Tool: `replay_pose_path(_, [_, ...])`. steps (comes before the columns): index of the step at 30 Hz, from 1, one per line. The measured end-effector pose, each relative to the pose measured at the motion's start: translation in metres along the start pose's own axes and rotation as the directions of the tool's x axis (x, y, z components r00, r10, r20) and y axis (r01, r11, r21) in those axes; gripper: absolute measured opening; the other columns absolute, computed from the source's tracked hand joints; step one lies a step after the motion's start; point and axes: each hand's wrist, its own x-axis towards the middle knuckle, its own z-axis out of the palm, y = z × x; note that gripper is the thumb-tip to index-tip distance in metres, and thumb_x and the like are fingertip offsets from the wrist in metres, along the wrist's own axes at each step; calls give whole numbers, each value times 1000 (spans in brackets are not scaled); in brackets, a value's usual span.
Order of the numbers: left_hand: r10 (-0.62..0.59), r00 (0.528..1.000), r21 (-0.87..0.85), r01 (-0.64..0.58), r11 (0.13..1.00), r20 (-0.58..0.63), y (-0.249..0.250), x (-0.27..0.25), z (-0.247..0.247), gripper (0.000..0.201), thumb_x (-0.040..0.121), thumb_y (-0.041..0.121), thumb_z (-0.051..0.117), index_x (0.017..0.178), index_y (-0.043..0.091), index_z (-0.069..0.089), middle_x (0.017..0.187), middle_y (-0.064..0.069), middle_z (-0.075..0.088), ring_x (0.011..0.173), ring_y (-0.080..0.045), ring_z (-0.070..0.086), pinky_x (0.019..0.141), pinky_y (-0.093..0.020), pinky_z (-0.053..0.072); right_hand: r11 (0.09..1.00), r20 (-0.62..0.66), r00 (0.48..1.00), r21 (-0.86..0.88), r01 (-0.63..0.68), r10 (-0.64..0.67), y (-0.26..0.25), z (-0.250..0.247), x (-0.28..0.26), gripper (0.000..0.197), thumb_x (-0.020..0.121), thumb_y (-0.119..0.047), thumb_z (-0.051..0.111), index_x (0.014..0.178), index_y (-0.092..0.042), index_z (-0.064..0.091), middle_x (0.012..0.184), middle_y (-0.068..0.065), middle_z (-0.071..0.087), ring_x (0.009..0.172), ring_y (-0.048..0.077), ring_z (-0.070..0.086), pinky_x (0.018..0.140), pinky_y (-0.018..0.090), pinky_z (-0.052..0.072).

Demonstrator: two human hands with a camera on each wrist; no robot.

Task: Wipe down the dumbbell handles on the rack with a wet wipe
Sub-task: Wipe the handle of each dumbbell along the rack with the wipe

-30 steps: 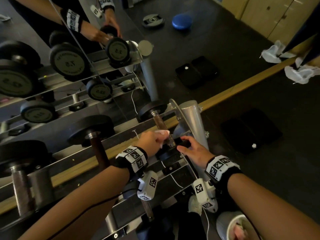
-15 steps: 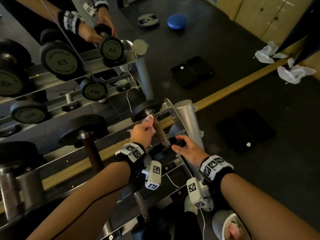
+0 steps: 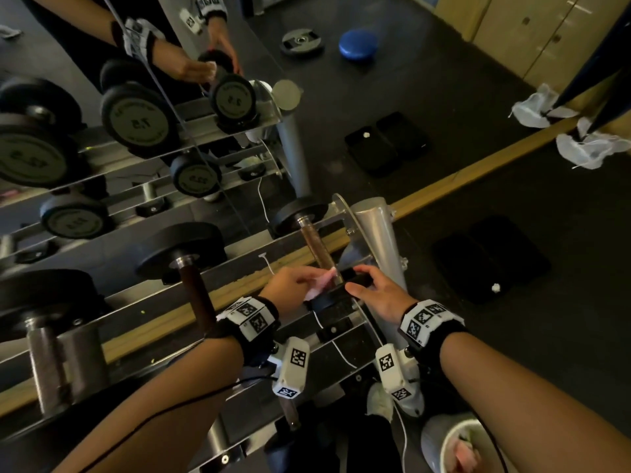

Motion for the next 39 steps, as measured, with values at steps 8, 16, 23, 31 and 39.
replay_pose_path(8, [14, 976, -166, -51, 985, -216, 13, -13, -9, 12, 91, 7, 67, 89, 19, 65, 83, 11, 69, 76, 1, 67, 67, -18, 51, 972, 82, 975, -96, 214, -206, -50, -13, -4, 73, 66, -59, 78, 130, -60, 42, 140, -23, 40, 125, 3, 36, 99, 31, 36])
replay_pose_path(16, [-91, 912, -271, -22, 962, -399, 15, 3, -1, 29, 83, 3, 75, 89, 29, 63, 93, 4, 65, 87, -19, 69, 77, -34, 59, 960, 69, 958, -11, 281, -279, -84, -14, 15, 11, 80, -24, 79, 85, -27, 69, 101, -4, 73, 93, 8, 67, 80, 28, 53])
replay_pose_path(23, [-240, 902, -392, 88, 916, -359, -2, -3, 6, 36, 84, 7, 77, 106, 32, 62, 110, -5, 70, 101, -22, 68, 76, -34, 58, 987, -196, 970, -97, 127, -144, -77, -47, 59, 11, 93, -28, 64, 88, -30, 55, 94, 3, 65, 83, 21, 66, 63, 31, 55])
replay_pose_path(31, [-341, 918, -488, 207, 848, -204, -12, -10, 24, 39, 78, 23, 85, 111, 36, 68, 101, 9, 75, 90, -2, 71, 67, -15, 54, 992, 26, 992, 36, 119, -120, -90, -31, 107, 20, 92, -18, 67, 111, -18, 69, 101, 7, 72, 100, 27, 68, 82, 37, 59])
replay_pose_path(39, [-355, 913, -461, 230, 857, -203, -17, -13, 27, 42, 77, 18, 85, 110, 33, 65, 101, -9, 76, 98, -23, 73, 90, -36, 57, 990, 327, 935, 50, 129, -138, -69, -27, 93, 34, 100, -7, 50, 122, -27, 64, 120, 6, 68, 109, 18, 66, 89, 31, 55])
